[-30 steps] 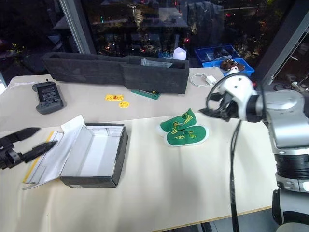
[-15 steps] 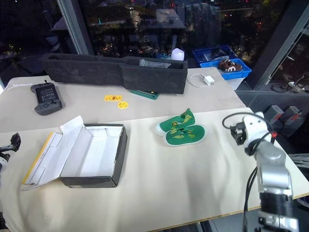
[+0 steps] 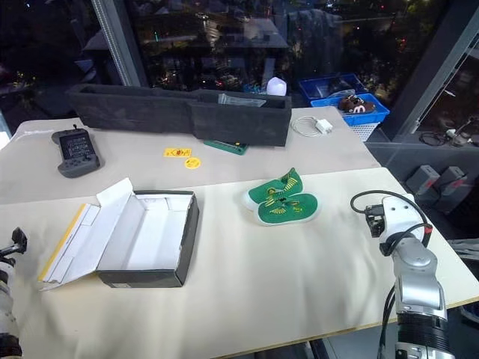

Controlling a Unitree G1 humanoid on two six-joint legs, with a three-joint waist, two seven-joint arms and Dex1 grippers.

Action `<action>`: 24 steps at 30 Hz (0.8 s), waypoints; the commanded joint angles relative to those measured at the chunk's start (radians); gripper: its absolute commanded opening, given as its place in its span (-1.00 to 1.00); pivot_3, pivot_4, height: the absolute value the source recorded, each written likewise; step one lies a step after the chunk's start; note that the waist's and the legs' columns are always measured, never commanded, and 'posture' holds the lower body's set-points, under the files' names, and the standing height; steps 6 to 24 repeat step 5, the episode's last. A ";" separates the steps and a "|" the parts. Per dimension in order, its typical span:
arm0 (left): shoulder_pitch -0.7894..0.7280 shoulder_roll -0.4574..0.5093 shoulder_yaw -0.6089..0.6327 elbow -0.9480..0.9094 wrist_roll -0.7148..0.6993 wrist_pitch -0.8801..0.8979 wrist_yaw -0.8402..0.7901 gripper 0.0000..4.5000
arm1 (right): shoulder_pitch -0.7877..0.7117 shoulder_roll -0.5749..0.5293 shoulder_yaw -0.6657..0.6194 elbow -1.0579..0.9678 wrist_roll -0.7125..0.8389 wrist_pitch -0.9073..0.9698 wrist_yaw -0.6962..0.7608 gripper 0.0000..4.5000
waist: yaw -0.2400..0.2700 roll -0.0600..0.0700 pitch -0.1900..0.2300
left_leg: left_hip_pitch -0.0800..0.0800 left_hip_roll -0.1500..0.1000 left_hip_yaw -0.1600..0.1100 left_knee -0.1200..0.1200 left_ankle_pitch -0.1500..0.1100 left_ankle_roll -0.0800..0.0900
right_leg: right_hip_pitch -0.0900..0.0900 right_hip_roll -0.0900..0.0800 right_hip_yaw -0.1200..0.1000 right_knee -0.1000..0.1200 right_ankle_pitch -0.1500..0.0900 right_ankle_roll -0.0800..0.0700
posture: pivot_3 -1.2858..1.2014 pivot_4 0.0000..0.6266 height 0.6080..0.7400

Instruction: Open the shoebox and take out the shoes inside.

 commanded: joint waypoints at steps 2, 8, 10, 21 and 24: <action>-0.012 0.001 -0.003 -0.007 -0.024 -0.035 0.009 1.00 | -0.027 -0.009 -0.013 0.008 0.012 -0.039 -0.014 0.30 | -0.001 0.000 0.000 | 0.000 0.000 0.001 0.000 0.000 0.000 | 0.000 0.000 0.001 0.000 0.000 0.000 | 0.03 -0.52 0.97; -0.007 -0.002 -0.004 -0.003 -0.032 -0.044 0.014 1.00 | -0.030 -0.007 -0.010 0.018 0.014 -0.050 -0.014 0.30 | -0.003 0.000 0.000 | 0.000 0.000 0.002 0.000 0.000 0.000 | 0.000 0.000 0.002 0.000 0.000 0.001 | 0.03 -0.52 0.97; -0.007 -0.002 -0.004 -0.003 -0.032 -0.044 0.014 1.00 | -0.030 -0.007 -0.010 0.018 0.014 -0.050 -0.014 0.30 | -0.003 0.000 0.000 | 0.000 0.000 0.002 0.000 0.000 0.000 | 0.000 0.000 0.002 0.000 0.000 0.001 | 0.03 -0.52 0.97; -0.007 -0.002 -0.004 -0.003 -0.032 -0.044 0.014 1.00 | -0.030 -0.007 -0.010 0.018 0.014 -0.050 -0.014 0.30 | -0.003 0.000 0.000 | 0.000 0.000 0.002 0.000 0.000 0.000 | 0.000 0.000 0.002 0.000 0.000 0.001 | 0.03 -0.52 0.97; -0.007 -0.002 -0.004 -0.003 -0.032 -0.044 0.014 1.00 | -0.030 -0.007 -0.010 0.018 0.014 -0.050 -0.014 0.30 | -0.003 0.000 0.000 | 0.000 0.000 0.002 0.000 0.000 0.000 | 0.000 0.000 0.002 0.000 0.000 0.001 | 0.03 -0.52 0.97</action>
